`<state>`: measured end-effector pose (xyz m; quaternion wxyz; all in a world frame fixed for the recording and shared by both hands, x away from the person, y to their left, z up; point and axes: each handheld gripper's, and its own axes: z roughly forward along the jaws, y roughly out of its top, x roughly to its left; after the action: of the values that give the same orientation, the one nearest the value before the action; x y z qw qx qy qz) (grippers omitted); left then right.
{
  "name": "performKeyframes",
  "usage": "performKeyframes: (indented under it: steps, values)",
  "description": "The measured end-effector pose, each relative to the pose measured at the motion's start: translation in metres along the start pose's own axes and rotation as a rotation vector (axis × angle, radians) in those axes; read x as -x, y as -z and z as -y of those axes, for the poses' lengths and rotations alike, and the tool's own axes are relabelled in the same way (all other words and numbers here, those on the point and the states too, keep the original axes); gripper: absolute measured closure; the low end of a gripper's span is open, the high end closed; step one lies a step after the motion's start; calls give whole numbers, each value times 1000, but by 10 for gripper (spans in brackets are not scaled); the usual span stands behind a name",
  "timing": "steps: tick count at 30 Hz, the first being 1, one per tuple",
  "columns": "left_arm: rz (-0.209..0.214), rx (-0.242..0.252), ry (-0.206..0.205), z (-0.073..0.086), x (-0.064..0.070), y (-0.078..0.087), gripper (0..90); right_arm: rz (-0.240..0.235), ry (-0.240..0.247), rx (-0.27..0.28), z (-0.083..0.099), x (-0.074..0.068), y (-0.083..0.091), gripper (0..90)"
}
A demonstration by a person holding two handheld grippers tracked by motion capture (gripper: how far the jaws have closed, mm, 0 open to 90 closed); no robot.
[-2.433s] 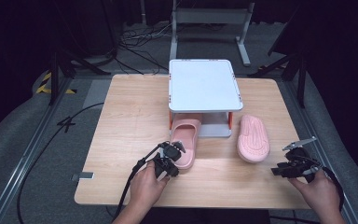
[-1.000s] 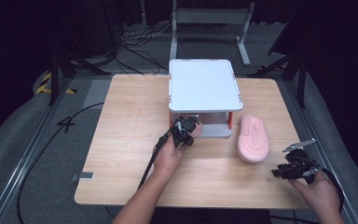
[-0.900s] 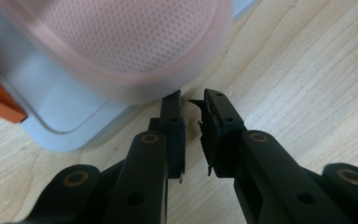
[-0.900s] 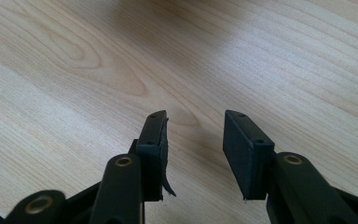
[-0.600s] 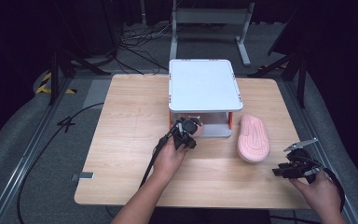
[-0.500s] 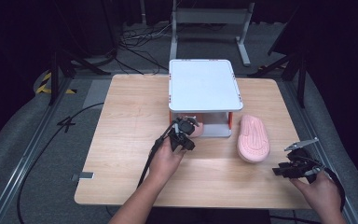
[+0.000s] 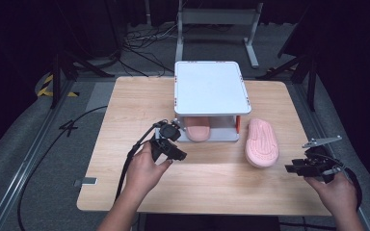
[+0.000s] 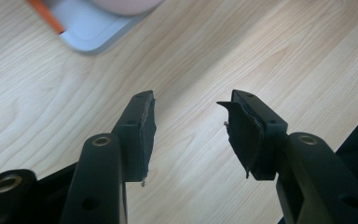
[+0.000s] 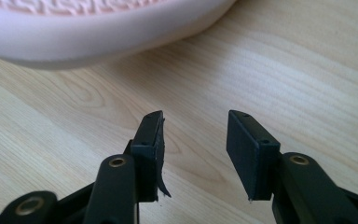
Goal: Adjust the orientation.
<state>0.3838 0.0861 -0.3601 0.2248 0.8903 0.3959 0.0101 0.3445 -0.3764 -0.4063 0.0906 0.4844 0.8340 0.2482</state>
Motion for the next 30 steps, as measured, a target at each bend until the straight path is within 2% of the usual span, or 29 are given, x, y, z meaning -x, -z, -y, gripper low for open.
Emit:
performKeyframes:
  steps: [5, 9, 10, 11, 12, 16, 19, 20, 22, 27, 30]
  values:
    - [-24, 12, 23, 21, -15, 16, 483, -23, 5, 38, -12, -1, 10, 609]
    - [-19, 33, 80, 39, -31, 28, 489, -33, 14, 58, -25, -2, 15, 620]
    - [-19, 33, 80, 39, -31, 28, 497, -33, 14, 58, -25, -2, 15, 620]
    - [-17, 40, 103, 44, -36, 30, 497, -31, 17, 61, -29, -2, 16, 623]
    - [-24, 45, 131, 50, -43, 33, 493, -30, 24, 75, -40, -1, 19, 625]
    - [-23, 34, 160, 58, -52, 34, 478, -22, 44, 84, -63, 1, 24, 633]
    - [-22, 31, 170, 59, -54, 33, 478, -43, 62, 70, -80, 1, 18, 681]
    - [-22, 31, 170, 59, -54, 33, 476, -43, 62, 70, -80, 1, 18, 681]
    - [-29, 29, 175, 60, -56, 32, 474, -99, 86, 66, -92, -2, 10, 744]
    - [-29, 28, 192, 62, -60, 32, 473, -78, 123, 46, -106, -10, -1, 797]
    - [-30, 28, 188, 61, -60, 31, 474, -46, 141, 41, -114, -17, -14, 875]
